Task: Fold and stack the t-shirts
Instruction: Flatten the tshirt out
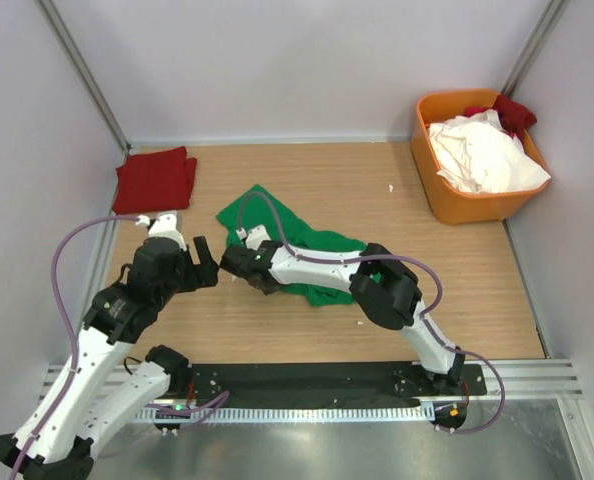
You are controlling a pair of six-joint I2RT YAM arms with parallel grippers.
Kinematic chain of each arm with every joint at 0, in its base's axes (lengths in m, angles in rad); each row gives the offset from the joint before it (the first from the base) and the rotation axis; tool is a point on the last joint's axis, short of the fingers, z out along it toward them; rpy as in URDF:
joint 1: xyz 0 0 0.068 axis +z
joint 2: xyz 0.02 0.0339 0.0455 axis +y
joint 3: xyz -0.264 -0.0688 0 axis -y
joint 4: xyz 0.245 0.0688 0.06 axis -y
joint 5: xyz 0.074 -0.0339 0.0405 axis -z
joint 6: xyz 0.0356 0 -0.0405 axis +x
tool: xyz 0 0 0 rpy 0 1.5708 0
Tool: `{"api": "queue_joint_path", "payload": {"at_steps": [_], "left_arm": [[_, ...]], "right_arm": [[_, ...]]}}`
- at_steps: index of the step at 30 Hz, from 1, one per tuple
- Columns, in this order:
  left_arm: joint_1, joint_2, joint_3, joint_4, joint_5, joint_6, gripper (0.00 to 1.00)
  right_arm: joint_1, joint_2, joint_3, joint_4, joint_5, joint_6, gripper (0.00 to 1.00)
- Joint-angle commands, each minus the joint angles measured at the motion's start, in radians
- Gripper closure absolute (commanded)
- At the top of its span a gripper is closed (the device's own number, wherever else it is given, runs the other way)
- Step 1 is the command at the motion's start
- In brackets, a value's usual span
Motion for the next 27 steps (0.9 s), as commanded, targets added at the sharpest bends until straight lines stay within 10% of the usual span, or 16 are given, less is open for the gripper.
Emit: {"api": "queue_joint_path", "payload": {"at_steps": [1, 9, 27], "left_arm": [[-0.001, -0.007, 0.026, 0.035, 0.023, 0.002, 0.17], [-0.001, -0.006, 0.026, 0.035, 0.021, 0.002, 0.17], [-0.001, 0.005, 0.026, 0.027, 0.001, -0.005, 0.18]], "right_arm": [[0.005, 0.006, 0.013, 0.006, 0.032, 0.014, 0.63], [0.005, -0.024, -0.032, 0.003, 0.037, 0.026, 0.99], [0.01, -0.806, -0.326, -0.534, 0.296, 0.388, 0.99]]}}
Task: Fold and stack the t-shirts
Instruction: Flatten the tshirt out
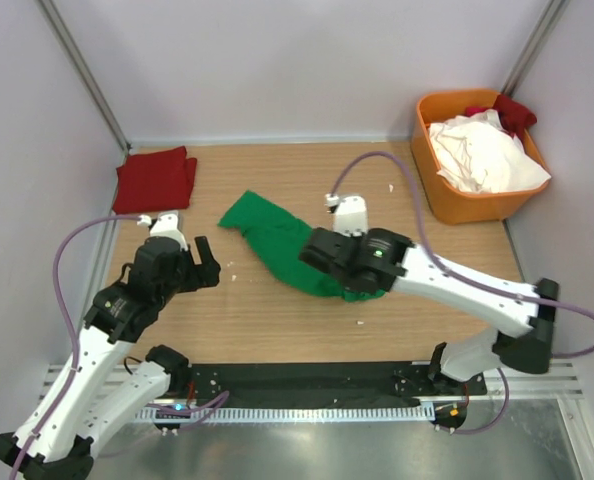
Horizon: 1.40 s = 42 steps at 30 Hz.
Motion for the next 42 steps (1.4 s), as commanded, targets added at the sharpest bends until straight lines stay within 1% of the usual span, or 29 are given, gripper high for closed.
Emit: {"api": "queue_joint_path", "payload": {"at_steps": [1, 2, 3, 4, 6, 9, 11, 13, 14, 17, 18, 20, 21, 23, 24, 25, 26, 27, 28, 31, 32, 33, 36, 37, 39, 41, 42], "left_arm": [[-0.001, 0.005, 0.024, 0.026, -0.006, -0.002, 0.18], [-0.001, 0.005, 0.024, 0.026, -0.008, -0.002, 0.18], [-0.001, 0.007, 0.024, 0.024, -0.009, -0.002, 0.18], [-0.001, 0.013, 0.026, 0.023, -0.006, -0.004, 0.18], [-0.001, 0.022, 0.026, 0.021, -0.005, -0.007, 0.18], [-0.001, 0.056, 0.036, 0.021, -0.003, -0.011, 0.15], [-0.001, 0.114, 0.056, 0.023, -0.003, -0.024, 0.09], [-0.001, 0.168, 0.091, 0.062, 0.008, -0.034, 0.06], [-0.001, 0.224, 0.104, 0.086, 0.018, -0.039, 0.01], [-0.001, 0.338, 0.148, 0.199, 0.014, -0.035, 0.0], [-0.001, 0.44, 0.185, 0.225, 0.012, -0.025, 0.0], [0.013, 0.56, 0.238, 0.27, 0.005, -0.016, 0.0], [0.025, 0.682, 0.307, 0.279, 0.012, -0.018, 0.0], [0.073, 0.822, 0.383, 0.299, 0.069, -0.024, 0.0], [0.105, 0.955, 0.459, 0.305, 0.093, -0.037, 0.02], [0.119, 1.014, 0.499, 0.311, 0.147, -0.044, 0.06], [0.131, 1.068, 0.541, 0.317, 0.166, -0.045, 0.08], [0.149, 1.126, 0.618, 0.32, 0.172, -0.054, 0.09], [0.159, 1.213, 0.659, 0.319, 0.195, -0.056, 0.1], [0.18, 1.336, 0.823, 0.31, 0.21, -0.036, 0.12], [0.186, 1.408, 0.863, 0.304, 0.224, -0.031, 0.12], [0.194, 1.441, 0.941, 0.293, 0.229, -0.03, 0.12], [0.223, 1.55, 1.05, 0.258, 0.236, -0.038, 0.16], [0.232, 1.568, 1.067, 0.256, 0.265, -0.038, 0.17], [0.235, 1.605, 1.099, 0.256, 0.268, -0.036, 0.2], [0.234, 1.621, 1.107, 0.254, 0.273, -0.036, 0.26], [0.235, 1.624, 1.101, 0.253, 0.273, -0.039, 0.27]], "right_arm": [[0.005, -0.134, -0.117, -0.272, 0.14, 0.254, 0.99], [0.005, -0.166, -0.143, -0.303, 0.141, 0.294, 0.99], [0.005, -0.235, -0.17, -0.299, 0.138, 0.321, 0.99], [0.005, -0.263, -0.225, -0.287, 0.131, 0.326, 0.99], [0.005, -0.324, -0.269, -0.241, 0.097, 0.329, 0.99], [0.005, -0.34, -0.324, -0.214, 0.059, 0.323, 0.99], [0.013, -0.34, -0.361, -0.143, 0.014, 0.257, 0.99], [0.018, -0.332, -0.399, -0.101, -0.01, 0.231, 0.99], [0.022, -0.329, -0.408, -0.067, -0.017, 0.216, 0.99], [0.039, -0.324, -0.439, 0.009, -0.046, 0.194, 0.99], [0.047, -0.323, -0.448, 0.035, -0.056, 0.185, 0.99], [0.061, -0.317, -0.477, 0.085, -0.084, 0.179, 0.99], [0.064, -0.315, -0.485, 0.094, -0.087, 0.182, 0.99], [0.07, -0.314, -0.508, 0.123, -0.093, 0.181, 0.99], [0.071, -0.318, -0.516, 0.134, -0.096, 0.176, 0.99], [0.073, -0.321, -0.529, 0.143, -0.106, 0.171, 0.99], [0.073, -0.326, -0.534, 0.155, -0.104, 0.168, 0.99], [0.074, -0.334, -0.537, 0.155, -0.103, 0.165, 0.99], [0.073, -0.34, -0.542, 0.155, -0.104, 0.162, 0.99], [0.073, -0.366, -0.554, 0.154, -0.101, 0.154, 0.99], [0.073, -0.37, -0.559, 0.155, -0.103, 0.15, 0.99], [0.073, -0.378, -0.565, 0.157, -0.103, 0.15, 0.99], [0.073, -0.395, -0.591, 0.168, -0.104, 0.138, 0.99], [0.073, -0.396, -0.605, 0.169, -0.106, 0.135, 0.99], [0.073, -0.395, -0.615, 0.178, -0.107, 0.13, 0.99], [0.073, -0.39, -0.625, 0.192, -0.107, 0.127, 0.99], [0.073, -0.387, -0.626, 0.195, -0.11, 0.124, 0.99]]}}
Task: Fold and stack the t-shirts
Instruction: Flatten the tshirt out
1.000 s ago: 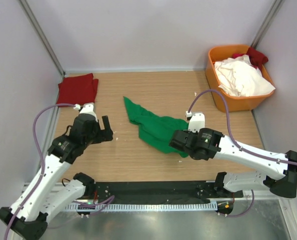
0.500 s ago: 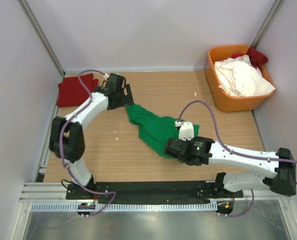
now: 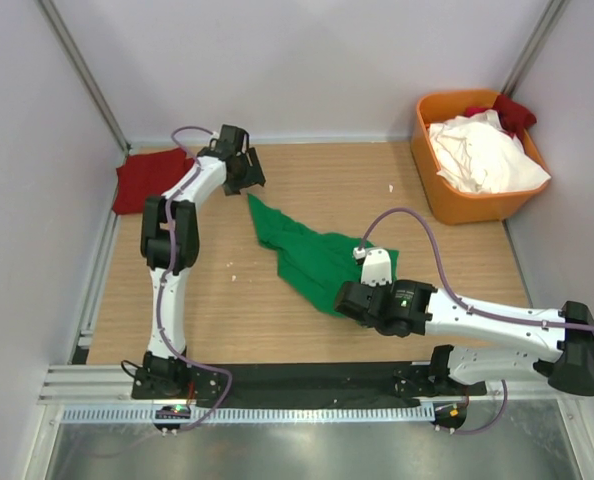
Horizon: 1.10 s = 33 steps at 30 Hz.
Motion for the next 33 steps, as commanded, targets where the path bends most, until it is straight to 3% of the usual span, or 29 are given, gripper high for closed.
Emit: {"api": "queue_joint_path", "payload": {"at_steps": [1, 6, 9, 13, 15, 23, 28, 33], "left_arm": [[0.002, 0.004, 0.023, -0.018, 0.041, -0.011, 0.28], [0.0, -0.036, -0.101, 0.038, 0.041, -0.031, 0.32], [0.0, -0.034, -0.113, 0.051, 0.047, -0.026, 0.41], [0.0, -0.008, -0.08, 0.047, 0.065, -0.017, 0.88], [0.0, -0.022, -0.063, 0.036, 0.05, -0.016, 1.0], [0.0, -0.25, -0.075, -0.105, -0.063, 0.034, 1.0], [-0.001, -0.586, -0.126, -0.185, -0.162, 0.093, 1.0], [-0.02, -0.855, -0.06, -0.335, -0.244, 0.204, 1.0]], "right_arm": [[0.006, -0.003, -0.009, 0.044, 0.013, -0.012, 0.99], [0.007, 0.026, -0.001, 0.058, 0.025, -0.018, 0.99], [0.006, 0.037, 0.005, 0.058, 0.028, -0.022, 0.99], [0.006, 0.037, 0.002, 0.05, 0.031, -0.018, 0.99], [0.006, 0.034, 0.004, 0.044, 0.036, -0.013, 0.99], [0.006, 0.02, 0.117, -0.025, 0.108, -0.024, 0.99], [0.006, -0.056, 0.324, -0.123, 0.238, -0.076, 0.99], [0.006, -0.16, 0.564, -0.166, 0.277, -0.206, 0.99]]}}
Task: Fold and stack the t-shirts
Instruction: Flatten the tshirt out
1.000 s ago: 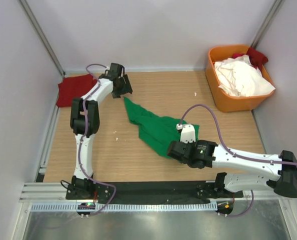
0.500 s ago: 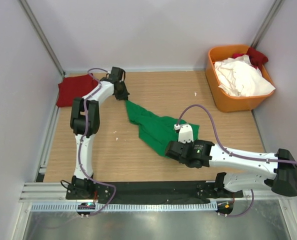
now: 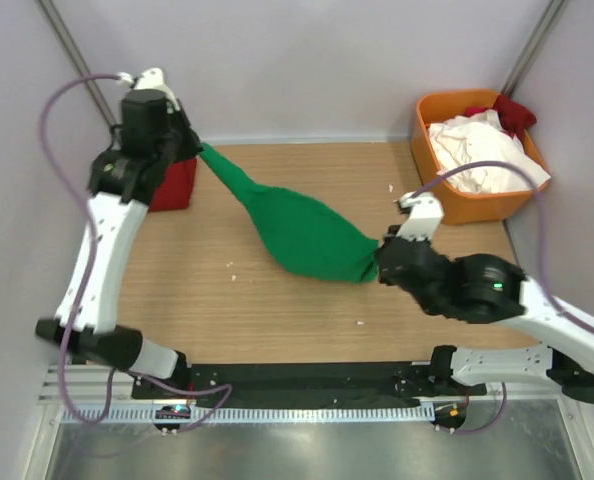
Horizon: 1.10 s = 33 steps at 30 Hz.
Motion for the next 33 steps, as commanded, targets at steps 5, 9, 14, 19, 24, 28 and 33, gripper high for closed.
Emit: {"api": "queue_joint_path", "payload": {"at_steps": [5, 9, 14, 19, 24, 28, 33], "left_arm": [[-0.01, -0.396, 0.148, -0.2, -0.124, 0.197, 1.0], [-0.01, -0.554, 0.153, -0.185, -0.043, 0.284, 1.0], [-0.01, -0.699, 0.038, -0.113, 0.019, 0.32, 1.0], [-0.01, -0.691, -0.022, -0.127, -0.009, 0.277, 1.0], [-0.01, -0.697, -0.039, -0.141, 0.014, 0.265, 1.0], [-0.01, -0.72, 0.006, -0.148, 0.023, 0.297, 1.0], [-0.01, -0.821, -0.037, -0.053, 0.2, 0.328, 1.0]], "right_arm": [[0.005, -0.172, 0.271, -0.033, 0.127, -0.257, 0.99], [0.005, -0.178, 0.348, 0.001, 0.131, -0.376, 0.99], [0.005, -0.044, 0.449, 0.011, 0.319, -0.457, 0.99], [-0.019, 0.13, 0.552, 0.152, 0.472, -0.615, 0.99], [-0.295, 0.197, 0.745, 0.231, 0.16, -0.674, 0.99], [-0.309, 0.107, 0.747, 0.295, -0.009, -0.736, 0.99], [-0.309, -0.155, 0.464, 0.505, -0.216, -0.827, 0.99]]}}
